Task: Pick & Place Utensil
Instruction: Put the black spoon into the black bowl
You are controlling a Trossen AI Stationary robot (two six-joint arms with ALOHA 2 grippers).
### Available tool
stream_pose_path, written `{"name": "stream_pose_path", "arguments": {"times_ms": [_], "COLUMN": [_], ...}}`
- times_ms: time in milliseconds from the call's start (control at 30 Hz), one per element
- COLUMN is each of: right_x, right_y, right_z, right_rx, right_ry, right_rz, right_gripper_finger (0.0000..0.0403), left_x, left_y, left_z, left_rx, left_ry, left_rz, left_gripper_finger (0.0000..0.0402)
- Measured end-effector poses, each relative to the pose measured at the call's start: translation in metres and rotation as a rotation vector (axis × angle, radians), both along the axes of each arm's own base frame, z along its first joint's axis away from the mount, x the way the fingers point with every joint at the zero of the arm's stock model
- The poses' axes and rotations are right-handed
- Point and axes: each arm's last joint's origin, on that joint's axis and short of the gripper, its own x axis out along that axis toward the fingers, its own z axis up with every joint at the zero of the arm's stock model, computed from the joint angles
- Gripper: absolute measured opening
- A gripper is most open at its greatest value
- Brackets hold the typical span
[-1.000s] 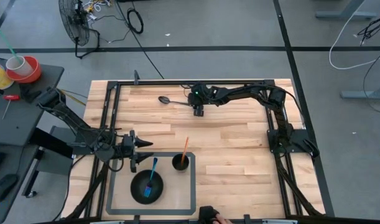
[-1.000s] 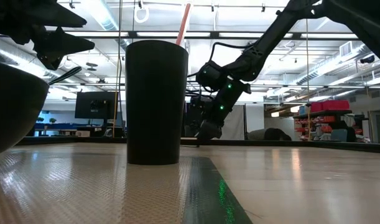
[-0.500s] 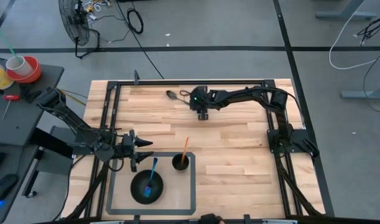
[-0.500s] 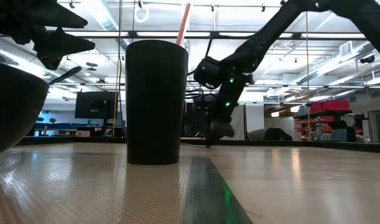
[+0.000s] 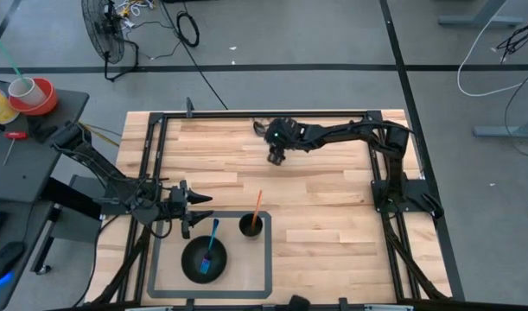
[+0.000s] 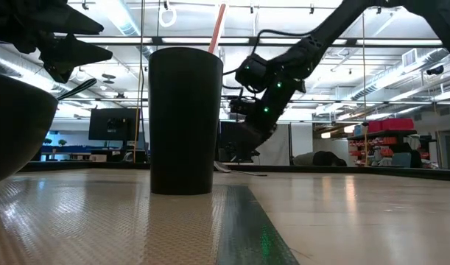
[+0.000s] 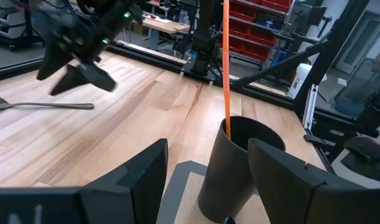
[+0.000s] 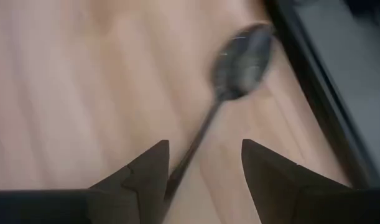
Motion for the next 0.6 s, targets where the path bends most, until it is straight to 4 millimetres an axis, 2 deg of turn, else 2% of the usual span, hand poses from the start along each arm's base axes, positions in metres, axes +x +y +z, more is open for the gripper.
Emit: {"name": "stream_pose_path", "arguments": {"times_ms": [133,233,400,600], "right_x": [-0.006,-0.009,-0.01,-0.012], "right_y": [-0.014,-0.019,-0.01,0.004], "right_z": [-0.004,-0.012,-0.031,-0.035], "right_rx": [0.156,0.231,0.279,0.302], "right_ry": [-0.192,-0.242,-0.184,-0.092], "right_rz": [-0.242,-0.323,-0.329,-0.358], "right_gripper_finger": [0.0206,0.0206,0.0206,0.0206], "left_x": [0.0,0.0,0.0,0.0], "left_y": [0.0,0.0,0.0,0.0], "left_z": [0.0,0.0,0.0,0.0], "left_rx": [0.0,0.0,-0.001,-0.002], "left_ry": [0.0,0.0,-0.001,-0.001], "left_rz": [0.0,0.0,-0.001,-0.003], "left_gripper_finger": [0.0227,0.0227,0.0227,0.0227]}}
